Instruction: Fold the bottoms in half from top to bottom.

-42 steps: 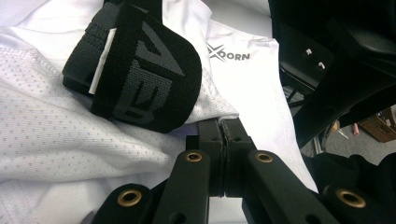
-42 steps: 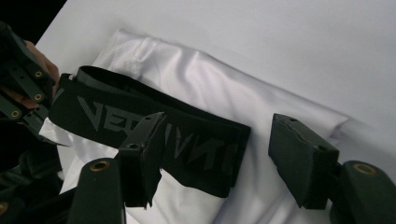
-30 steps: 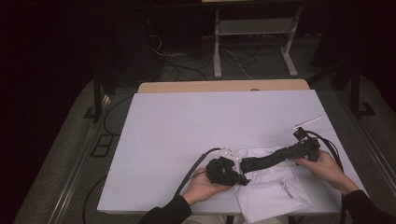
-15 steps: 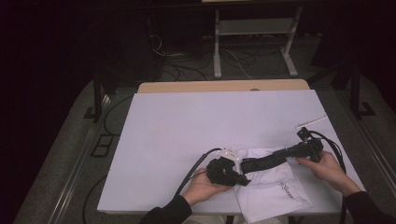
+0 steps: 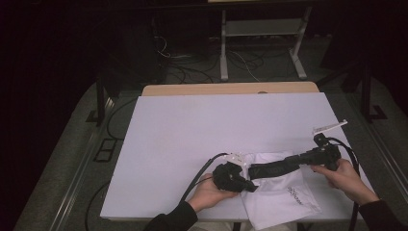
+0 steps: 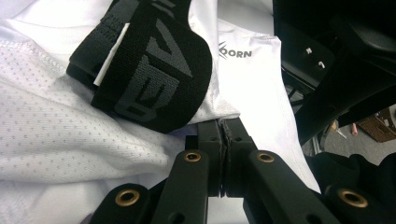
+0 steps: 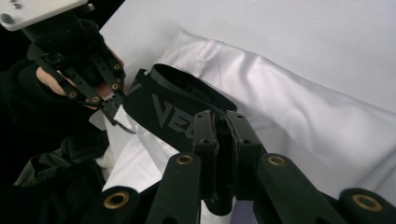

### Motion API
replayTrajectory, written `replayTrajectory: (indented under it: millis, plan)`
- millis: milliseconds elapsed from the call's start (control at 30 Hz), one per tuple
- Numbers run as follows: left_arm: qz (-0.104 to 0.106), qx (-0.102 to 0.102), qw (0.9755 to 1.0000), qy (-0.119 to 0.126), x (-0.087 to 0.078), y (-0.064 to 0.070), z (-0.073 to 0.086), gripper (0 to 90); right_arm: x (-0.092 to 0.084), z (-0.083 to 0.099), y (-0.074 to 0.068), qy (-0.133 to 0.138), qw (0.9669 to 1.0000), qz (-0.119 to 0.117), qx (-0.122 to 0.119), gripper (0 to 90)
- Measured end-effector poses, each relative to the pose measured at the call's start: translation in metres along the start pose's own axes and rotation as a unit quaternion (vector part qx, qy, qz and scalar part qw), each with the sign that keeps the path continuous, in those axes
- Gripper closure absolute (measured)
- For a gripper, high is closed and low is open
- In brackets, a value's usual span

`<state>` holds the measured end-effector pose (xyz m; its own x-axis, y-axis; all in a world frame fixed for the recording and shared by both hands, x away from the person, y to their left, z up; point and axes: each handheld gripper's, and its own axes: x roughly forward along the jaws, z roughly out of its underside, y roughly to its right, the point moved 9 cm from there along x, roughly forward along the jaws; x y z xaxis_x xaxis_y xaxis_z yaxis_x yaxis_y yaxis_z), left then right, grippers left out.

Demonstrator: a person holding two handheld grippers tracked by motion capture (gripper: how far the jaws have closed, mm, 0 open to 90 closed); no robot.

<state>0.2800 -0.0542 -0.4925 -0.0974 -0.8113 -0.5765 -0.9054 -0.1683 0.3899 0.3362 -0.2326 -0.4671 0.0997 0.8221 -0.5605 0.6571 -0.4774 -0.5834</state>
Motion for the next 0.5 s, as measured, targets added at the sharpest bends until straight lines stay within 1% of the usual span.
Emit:
replayTrajectory:
  millis: [267, 433, 500]
  plan:
    - [0.0, -0.001, 1.0, -0.001, -0.0007, 0.0008, 0.0003, 81.6, -0.0056, 0.0069, -0.0047, 0.007, 0.9999, -0.007, -0.005, 81.6]
    - [0.0, 0.003, 1.0, -0.003, -0.0018, 0.0016, 0.0006, 77.4, -0.007, 0.0091, -0.0082, 0.006, 0.9999, -0.008, -0.009, 81.6]
    - [0.004, 0.004, 1.0, -0.002, -0.0027, 0.0023, 0.0004, 72.6, -0.0071, 0.0093, -0.0087, 0.006, 0.9999, -0.007, -0.012, 81.5]
